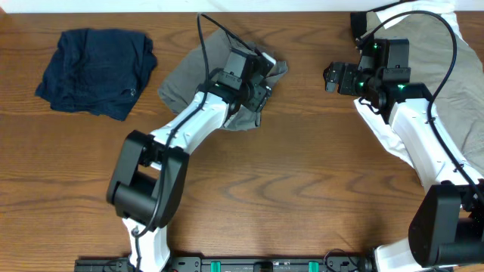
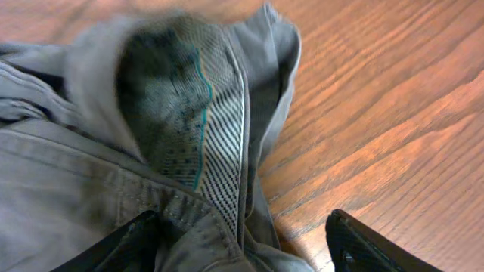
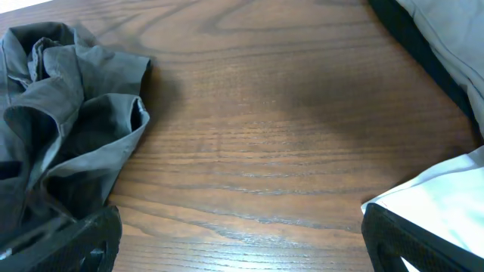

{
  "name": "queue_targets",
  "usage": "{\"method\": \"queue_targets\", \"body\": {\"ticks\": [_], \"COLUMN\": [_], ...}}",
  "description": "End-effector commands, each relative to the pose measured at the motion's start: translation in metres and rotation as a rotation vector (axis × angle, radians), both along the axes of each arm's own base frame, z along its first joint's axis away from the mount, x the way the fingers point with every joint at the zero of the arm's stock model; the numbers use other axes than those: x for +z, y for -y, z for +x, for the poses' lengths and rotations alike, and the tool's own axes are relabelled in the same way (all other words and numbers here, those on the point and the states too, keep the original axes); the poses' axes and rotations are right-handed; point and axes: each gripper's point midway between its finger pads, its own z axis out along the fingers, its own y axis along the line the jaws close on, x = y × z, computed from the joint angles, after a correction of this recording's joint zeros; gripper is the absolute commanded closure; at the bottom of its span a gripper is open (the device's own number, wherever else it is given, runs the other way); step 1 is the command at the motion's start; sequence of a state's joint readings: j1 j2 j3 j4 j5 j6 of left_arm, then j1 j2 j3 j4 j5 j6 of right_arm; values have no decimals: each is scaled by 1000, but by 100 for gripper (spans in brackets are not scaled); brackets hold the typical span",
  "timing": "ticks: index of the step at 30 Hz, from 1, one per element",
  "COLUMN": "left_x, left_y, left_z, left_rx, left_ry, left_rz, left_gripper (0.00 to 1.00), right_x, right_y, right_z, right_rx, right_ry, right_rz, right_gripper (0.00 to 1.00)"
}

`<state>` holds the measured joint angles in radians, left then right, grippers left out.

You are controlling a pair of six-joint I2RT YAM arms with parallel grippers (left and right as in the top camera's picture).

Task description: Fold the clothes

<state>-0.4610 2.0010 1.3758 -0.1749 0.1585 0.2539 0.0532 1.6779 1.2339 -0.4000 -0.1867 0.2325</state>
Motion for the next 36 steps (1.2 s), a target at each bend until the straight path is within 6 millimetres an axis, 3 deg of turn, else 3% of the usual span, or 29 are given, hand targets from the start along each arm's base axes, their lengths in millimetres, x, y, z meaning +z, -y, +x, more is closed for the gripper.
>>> {"method": "queue_targets", "body": {"ticks": [1,16,21,30,36], "left_x": [-23,-50,-73,-75,-97], "left_y": [3,8,-5,-21,-40], "left_z": [-1,9,11,20,22], "left_rx": [-62,-93,-97,-115,-140], "left_ry": [-17,8,17,82,88], "left_rz": [43,58,173,312,462], "left_gripper": [26,25,19,16,16], "right_x": [-1,-1,-1,-1,-2], "right_y": [2,3,3,3,3], "right_z": [-1,-1,-1,-1,-2], "right_rx": [6,6,6,6,6], "right_ry": [-2,-5,-5,-6,-6], "right_rz": [-5,-5,-5,-5,-5], "right_gripper": [1,1,1,1,1]}}
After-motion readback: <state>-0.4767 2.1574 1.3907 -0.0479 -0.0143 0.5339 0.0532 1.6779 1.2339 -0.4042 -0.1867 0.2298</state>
